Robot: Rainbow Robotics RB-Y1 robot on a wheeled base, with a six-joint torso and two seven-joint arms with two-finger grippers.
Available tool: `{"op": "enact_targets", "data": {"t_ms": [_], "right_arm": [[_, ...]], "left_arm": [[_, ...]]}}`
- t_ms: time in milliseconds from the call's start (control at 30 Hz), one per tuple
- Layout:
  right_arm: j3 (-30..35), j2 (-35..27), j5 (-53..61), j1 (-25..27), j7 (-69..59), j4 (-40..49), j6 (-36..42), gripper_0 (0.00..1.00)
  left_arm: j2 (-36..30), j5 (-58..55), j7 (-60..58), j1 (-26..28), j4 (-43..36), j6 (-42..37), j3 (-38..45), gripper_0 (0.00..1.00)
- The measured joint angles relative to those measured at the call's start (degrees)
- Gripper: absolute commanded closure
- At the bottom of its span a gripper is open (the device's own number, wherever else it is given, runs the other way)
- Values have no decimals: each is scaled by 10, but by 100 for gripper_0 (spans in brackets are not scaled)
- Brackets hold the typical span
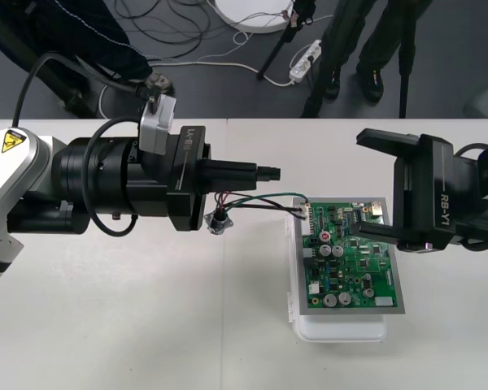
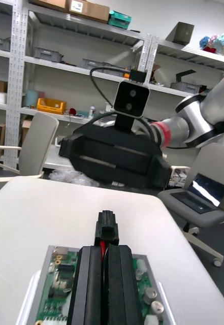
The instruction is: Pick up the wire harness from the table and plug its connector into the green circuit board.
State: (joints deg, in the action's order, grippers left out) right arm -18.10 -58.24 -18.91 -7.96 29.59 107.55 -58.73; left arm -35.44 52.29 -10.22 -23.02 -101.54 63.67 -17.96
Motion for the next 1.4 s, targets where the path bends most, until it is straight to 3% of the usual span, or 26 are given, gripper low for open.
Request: {"op": "enact_targets", "data": {"t_ms": [267, 767, 1067, 1400], "right_arm": [[86, -22, -114, 26, -178, 2, 0, 0], [238, -43, -379, 136, -388, 69, -3, 0], [312, -43, -533, 176, -477, 88, -96, 0], [358, -43, -682, 181, -546, 103, -213, 0]], "left_arm": [[0, -25, 121, 0, 79, 56, 1, 100], [0, -11, 147, 1, 231, 172, 3, 100], [10, 30, 279, 7, 306, 191, 3, 100], [57, 63, 293, 8, 391, 201, 5, 100]]}}
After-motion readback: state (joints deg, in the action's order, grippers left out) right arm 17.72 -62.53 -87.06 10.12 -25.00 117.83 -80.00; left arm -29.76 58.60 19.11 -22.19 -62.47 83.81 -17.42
